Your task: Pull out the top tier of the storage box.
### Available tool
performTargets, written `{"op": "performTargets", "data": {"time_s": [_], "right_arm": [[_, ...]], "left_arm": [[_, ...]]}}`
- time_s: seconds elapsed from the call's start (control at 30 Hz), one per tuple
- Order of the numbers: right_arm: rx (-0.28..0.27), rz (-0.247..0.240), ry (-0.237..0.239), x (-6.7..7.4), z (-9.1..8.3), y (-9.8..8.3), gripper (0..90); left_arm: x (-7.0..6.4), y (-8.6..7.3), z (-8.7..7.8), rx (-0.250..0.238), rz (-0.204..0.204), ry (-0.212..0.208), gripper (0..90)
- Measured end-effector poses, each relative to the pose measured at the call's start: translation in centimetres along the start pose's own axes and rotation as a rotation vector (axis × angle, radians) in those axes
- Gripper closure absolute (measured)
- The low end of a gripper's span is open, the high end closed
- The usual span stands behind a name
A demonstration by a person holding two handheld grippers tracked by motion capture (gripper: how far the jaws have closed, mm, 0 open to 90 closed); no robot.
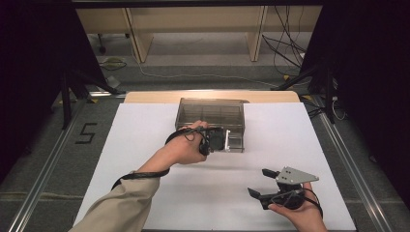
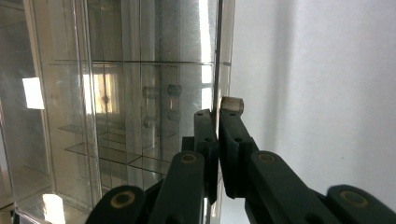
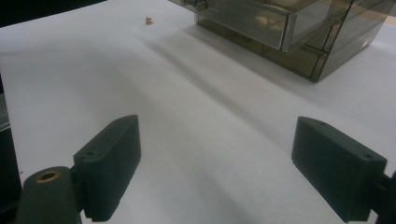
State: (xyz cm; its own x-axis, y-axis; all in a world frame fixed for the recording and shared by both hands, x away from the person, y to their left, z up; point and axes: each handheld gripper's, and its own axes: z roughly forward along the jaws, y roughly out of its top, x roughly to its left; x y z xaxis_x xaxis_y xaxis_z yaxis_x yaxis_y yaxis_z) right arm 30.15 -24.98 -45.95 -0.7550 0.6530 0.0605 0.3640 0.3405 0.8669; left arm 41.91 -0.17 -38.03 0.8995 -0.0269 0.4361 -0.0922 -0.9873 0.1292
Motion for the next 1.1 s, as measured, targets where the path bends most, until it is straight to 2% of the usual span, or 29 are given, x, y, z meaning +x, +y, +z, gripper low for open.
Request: {"op": "performTargets", "data": {"time_s": [0.83, 1.1], "right_arm": [[0.000, 0.000, -0.001, 0.00, -0.02, 0.00, 16.3], [0.000, 0.000, -0.002, -0.01, -0.03, 0.00, 16.3]], "left_arm": [[-0.47, 0.11, -0.14, 0.003, -0.010, -0.013, 86.7], [-0.54, 0.14, -0.19, 0.007, 0.001, -0.015, 86.7]]}}
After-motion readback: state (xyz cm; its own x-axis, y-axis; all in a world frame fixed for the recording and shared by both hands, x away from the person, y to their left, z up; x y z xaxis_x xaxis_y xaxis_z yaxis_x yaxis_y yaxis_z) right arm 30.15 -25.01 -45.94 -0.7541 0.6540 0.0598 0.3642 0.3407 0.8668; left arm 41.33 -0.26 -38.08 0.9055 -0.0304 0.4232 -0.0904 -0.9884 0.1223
